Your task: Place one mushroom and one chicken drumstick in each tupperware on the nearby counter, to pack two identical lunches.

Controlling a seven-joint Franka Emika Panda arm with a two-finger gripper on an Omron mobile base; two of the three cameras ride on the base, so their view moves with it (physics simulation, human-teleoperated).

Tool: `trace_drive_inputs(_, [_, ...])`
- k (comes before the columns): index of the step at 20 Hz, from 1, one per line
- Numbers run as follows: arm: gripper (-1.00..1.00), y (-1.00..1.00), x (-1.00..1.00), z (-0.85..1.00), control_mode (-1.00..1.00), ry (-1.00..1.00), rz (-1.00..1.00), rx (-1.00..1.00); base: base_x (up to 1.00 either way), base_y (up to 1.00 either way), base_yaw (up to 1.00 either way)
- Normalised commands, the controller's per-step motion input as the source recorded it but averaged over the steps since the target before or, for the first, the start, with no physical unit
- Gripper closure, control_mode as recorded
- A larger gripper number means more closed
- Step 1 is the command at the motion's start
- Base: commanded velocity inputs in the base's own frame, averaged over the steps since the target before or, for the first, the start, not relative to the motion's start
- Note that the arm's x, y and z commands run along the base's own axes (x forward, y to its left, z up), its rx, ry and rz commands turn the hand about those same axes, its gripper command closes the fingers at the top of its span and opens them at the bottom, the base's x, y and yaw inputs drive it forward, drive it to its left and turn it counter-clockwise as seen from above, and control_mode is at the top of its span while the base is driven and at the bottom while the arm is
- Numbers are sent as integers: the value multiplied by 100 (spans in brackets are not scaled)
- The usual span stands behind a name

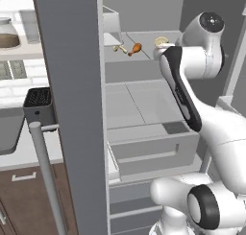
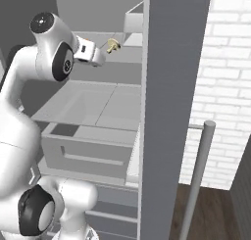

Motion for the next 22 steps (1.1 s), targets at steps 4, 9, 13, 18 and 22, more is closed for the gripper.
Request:
trace_drive_inputs(4, [-100,-4,73,0,-100,0,-2,-1,0,0,0])
trace_drive_inputs(9, [-100,-22,77,0,-100,7,-7,0,0,0,0])
trace_drive_inputs(13, [-100,-19,83,0,-100,8,-7,0,0,0,0])
trace_drive_inputs(18, [-100,-14,83,0,-100,10,-6,0,0,0,0])
trace_drive_inputs(22, [-100,-4,72,0,-100,1,-1,0,0,0,0])
